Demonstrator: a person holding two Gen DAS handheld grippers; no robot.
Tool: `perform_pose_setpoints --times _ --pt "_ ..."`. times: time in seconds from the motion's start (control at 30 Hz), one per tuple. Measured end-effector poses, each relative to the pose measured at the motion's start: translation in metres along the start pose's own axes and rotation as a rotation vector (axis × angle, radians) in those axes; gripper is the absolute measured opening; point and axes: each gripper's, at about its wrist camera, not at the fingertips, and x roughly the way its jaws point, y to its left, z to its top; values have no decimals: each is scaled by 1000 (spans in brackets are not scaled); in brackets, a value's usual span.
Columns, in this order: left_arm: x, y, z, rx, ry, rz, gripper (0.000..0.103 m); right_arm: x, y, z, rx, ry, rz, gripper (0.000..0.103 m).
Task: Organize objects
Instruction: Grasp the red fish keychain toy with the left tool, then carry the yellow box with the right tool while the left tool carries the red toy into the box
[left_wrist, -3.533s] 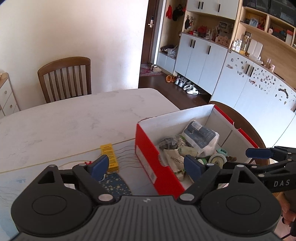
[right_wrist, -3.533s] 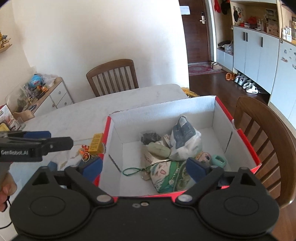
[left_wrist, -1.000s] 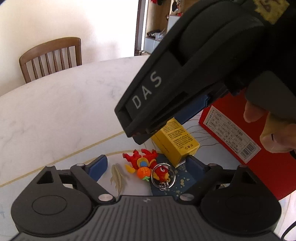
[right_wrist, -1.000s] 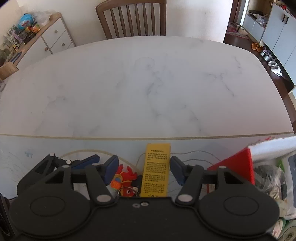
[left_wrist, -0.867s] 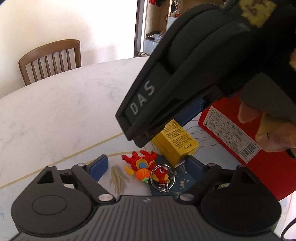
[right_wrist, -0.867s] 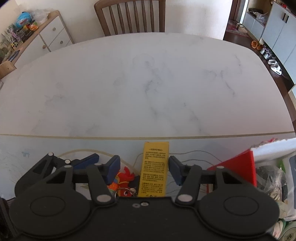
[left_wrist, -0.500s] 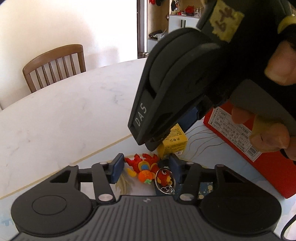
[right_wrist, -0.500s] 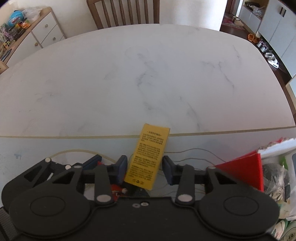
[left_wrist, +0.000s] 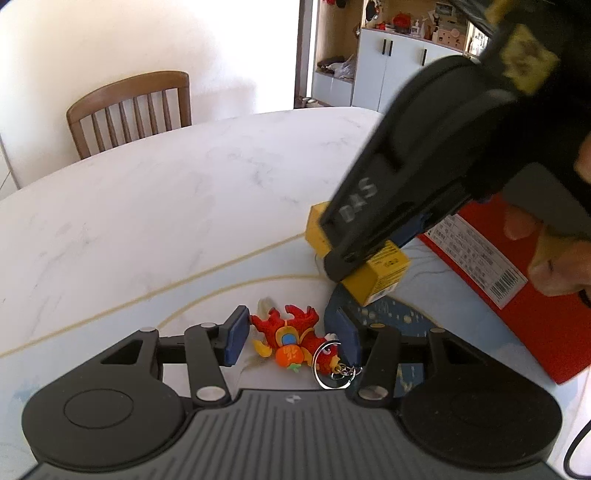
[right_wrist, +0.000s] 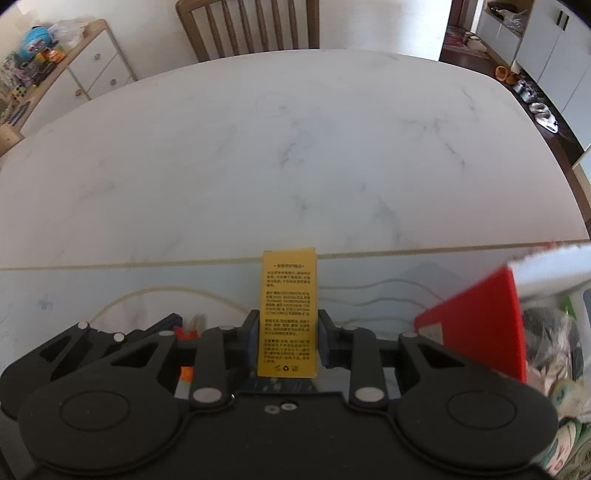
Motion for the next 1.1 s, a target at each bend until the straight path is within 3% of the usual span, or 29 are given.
perform_pose_setpoints --times 0.03,0.07,0.23,0.6,0.97,1.1 --pt "-5 -5 -4 -5 2 2 39 -3 1 -3 -5 2 9 29" --pt "-8 -2 -6 -15 7 3 39 -5 2 -5 -10 3 16 29" --pt "-23 4 -19 -48 22 17 39 -20 7 -23 -34 30 43 29" --pt "-70 5 -44 -87 8 22 39 -66 5 -68 -69 4 93 29" --pt "-103 -8 -33 -100 -13 -21 39 -120 -5 -108 -125 -11 127 29" --pt "-118 -15 -21 -141 -13 -73 39 -139 -15 -115 -137 -43 127 29"
